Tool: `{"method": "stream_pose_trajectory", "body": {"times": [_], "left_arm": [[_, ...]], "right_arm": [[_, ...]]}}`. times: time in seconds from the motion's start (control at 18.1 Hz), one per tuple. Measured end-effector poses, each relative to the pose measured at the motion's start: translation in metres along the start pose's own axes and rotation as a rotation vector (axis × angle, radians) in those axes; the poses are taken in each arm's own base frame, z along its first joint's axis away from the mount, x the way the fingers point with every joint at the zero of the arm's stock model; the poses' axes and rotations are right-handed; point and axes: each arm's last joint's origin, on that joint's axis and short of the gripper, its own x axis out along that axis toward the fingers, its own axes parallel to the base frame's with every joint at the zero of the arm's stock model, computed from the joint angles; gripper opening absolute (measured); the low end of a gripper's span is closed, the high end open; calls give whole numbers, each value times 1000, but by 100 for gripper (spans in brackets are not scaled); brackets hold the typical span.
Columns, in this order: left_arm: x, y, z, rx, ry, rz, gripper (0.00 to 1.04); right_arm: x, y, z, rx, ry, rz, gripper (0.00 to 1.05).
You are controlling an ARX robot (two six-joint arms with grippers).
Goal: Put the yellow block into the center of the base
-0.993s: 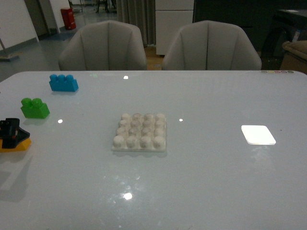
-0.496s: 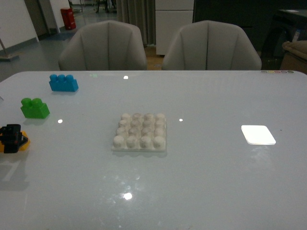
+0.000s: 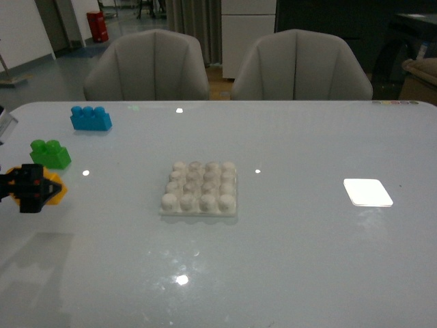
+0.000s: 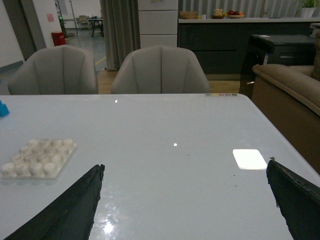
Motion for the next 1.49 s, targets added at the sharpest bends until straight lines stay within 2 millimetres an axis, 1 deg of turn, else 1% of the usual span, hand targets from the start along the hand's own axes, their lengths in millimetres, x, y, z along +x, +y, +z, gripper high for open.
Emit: {"method": "stream_pose_trajectory", "body": {"times": [0.11,0.17,0.22,0.33,0.44,0.5,0.55,0.72,0.83,0.99,1.16,1.32,1.49], "left_arm": [[-18,-56,0,33,-29,-68,65],[-22,-79,-3,38,-25,-96,65],[-22,-106,-5,42,-19,-134,65],[-20,-152,-3,47,-24,-167,65],[-10,-184,2,37,-24,-189,65],[-3,-198,3,36,-19,-192,65],[5,-207,4,37,-8,-180,65],[34,-217,15,24,6,-125,65],[49,-218,23,12,19,-96,65],[63,-223,35,17,6,-96,65],[75,-221,37,53,30,-69,65],[77,-212,39,70,41,-49,65],[79,-208,38,78,53,-44,65]], "right_arm": [[0,0,0,0,0,0,98],[0,0,0,0,0,0,98],[0,0,0,0,0,0,98],[0,0,0,0,0,0,98],[0,0,0,0,0,0,98],[0,0,0,0,0,0,98],[0,0,0,0,0,0,98],[0,0,0,0,0,0,98],[0,0,0,0,0,0,98],[0,0,0,0,0,0,98],[0,0,0,0,0,0,98],[0,0,0,0,0,0,98],[0,0,0,0,0,0,98]]}}
